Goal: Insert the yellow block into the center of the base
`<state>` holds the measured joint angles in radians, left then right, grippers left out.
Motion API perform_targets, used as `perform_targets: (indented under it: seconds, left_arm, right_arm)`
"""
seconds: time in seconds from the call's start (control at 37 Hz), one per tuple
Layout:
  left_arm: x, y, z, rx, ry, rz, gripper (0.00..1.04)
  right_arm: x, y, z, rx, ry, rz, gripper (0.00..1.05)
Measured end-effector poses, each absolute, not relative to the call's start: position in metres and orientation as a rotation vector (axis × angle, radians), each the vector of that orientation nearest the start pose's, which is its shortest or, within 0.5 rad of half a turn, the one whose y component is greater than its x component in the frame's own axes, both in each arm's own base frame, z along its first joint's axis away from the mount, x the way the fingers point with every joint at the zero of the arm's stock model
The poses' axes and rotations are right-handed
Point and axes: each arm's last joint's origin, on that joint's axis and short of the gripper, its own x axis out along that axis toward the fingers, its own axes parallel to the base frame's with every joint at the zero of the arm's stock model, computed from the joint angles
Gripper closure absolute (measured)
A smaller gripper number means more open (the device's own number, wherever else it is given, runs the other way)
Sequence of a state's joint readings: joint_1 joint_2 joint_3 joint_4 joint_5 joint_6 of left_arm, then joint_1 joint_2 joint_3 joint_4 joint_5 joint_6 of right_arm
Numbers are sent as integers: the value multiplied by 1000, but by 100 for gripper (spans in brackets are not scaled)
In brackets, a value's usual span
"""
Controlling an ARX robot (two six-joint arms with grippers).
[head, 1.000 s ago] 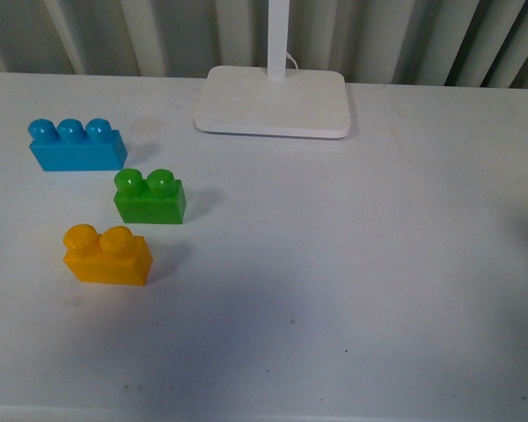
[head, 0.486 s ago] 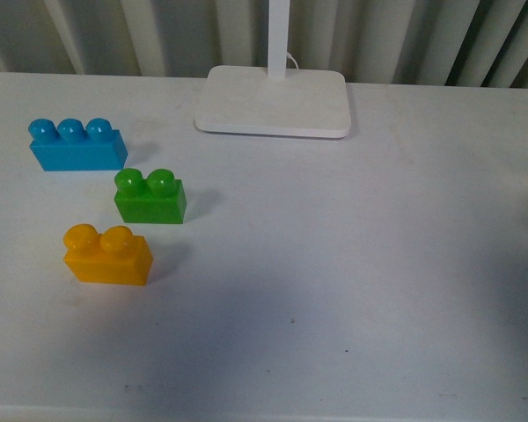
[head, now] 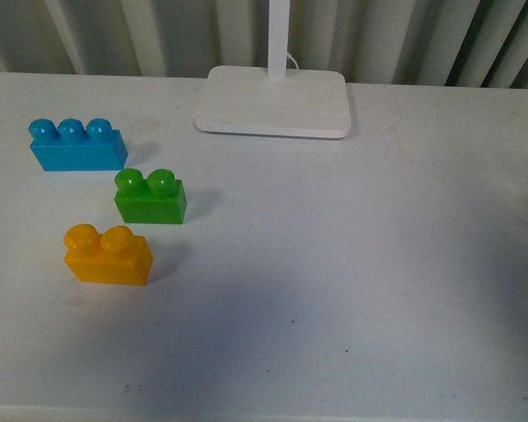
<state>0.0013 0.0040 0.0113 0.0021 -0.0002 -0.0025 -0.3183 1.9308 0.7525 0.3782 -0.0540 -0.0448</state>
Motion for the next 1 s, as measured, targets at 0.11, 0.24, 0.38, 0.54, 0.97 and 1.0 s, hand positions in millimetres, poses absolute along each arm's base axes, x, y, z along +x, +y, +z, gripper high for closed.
perform_targets:
  seconds: [0.11, 0.24, 0.38, 0.54, 0.97, 1.0]
  left_arm:
    - [97, 0, 167, -2, -9, 1, 6]
    - [97, 0, 167, -2, -9, 1, 6]
    - [97, 0, 167, -2, -9, 1, 6]
    - [97, 0, 167, -2, -9, 1, 6]
    - [97, 0, 167, -2, -9, 2, 6]
    - [97, 0, 167, -2, -9, 2, 6]
  right_arm:
    - [320, -99, 76, 96, 794, -229, 9]
    - [323, -94, 74, 85, 800, -218, 9]
    - [326, -84, 73, 64, 806, -202, 9]
    - [327, -72, 72, 55, 814, -179, 9]
    - [333, 11, 62, 51, 810, -105, 9]
    - [333, 18, 62, 54, 810, -99, 9]
